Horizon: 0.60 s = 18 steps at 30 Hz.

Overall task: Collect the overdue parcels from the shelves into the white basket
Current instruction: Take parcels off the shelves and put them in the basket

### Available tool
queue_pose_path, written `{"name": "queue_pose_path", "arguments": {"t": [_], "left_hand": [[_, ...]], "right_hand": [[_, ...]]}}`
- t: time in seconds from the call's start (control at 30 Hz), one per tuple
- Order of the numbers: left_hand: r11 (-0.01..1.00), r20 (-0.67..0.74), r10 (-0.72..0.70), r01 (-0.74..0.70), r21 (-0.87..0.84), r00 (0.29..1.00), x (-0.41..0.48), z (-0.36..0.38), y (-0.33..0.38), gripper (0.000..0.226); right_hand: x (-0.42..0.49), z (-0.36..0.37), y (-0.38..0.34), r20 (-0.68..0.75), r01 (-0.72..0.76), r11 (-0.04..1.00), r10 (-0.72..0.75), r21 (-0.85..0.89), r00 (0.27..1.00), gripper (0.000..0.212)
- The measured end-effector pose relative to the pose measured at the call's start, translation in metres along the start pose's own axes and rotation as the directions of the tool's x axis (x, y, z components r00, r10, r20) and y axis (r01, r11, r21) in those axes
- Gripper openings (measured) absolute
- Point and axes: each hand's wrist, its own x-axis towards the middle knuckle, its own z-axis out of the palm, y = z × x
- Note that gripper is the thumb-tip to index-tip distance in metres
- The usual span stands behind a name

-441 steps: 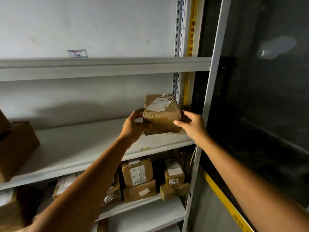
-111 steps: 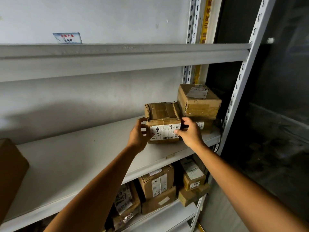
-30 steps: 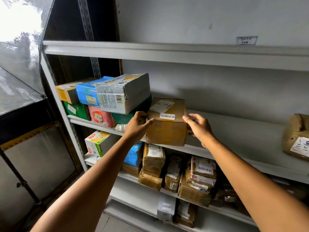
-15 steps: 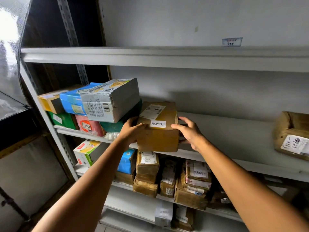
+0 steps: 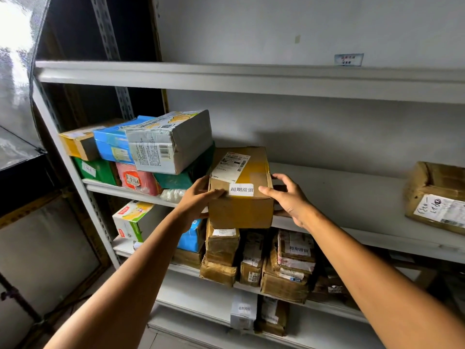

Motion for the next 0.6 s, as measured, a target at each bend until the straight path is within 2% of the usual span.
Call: {"name": "queue_pose_path", "arguments": {"t": [0.1, 0.23, 0.43, 0.6], "left_hand": [[1.000, 0.020, 0.005, -0.005, 0.000, 1.000, 0.001, -0.005, -0.003, 0.073], [0.999, 0.061, 0.025, -0.024, -0.024, 0.998, 0.000, -0.010, -0.013, 0.076], [0.998, 0.169, 0.052, -0.044, -0.047, 0.984, 0.001, -0.011, -0.019, 0.069], [0.997, 0.242, 0.068, -0.060, -0.039, 0.968, -0.001, 0.007, -0.022, 0.076]], "right_hand": [[-0.005, 0.003, -0.001, -0.003, -0.004, 1.000, 0.004, 0.006, 1.000, 0.074], [-0.021, 0.008, 0.003, -0.065, 0.028, 0.999, -0.026, 0.038, 0.998, 0.063], [-0.044, 0.016, 0.010, -0.164, 0.045, 0.996, -0.032, 0.079, 0.986, 0.059], [-0.070, 0.003, 0.021, -0.246, 0.039, 0.989, -0.003, 0.141, 0.969, 0.061]]}}
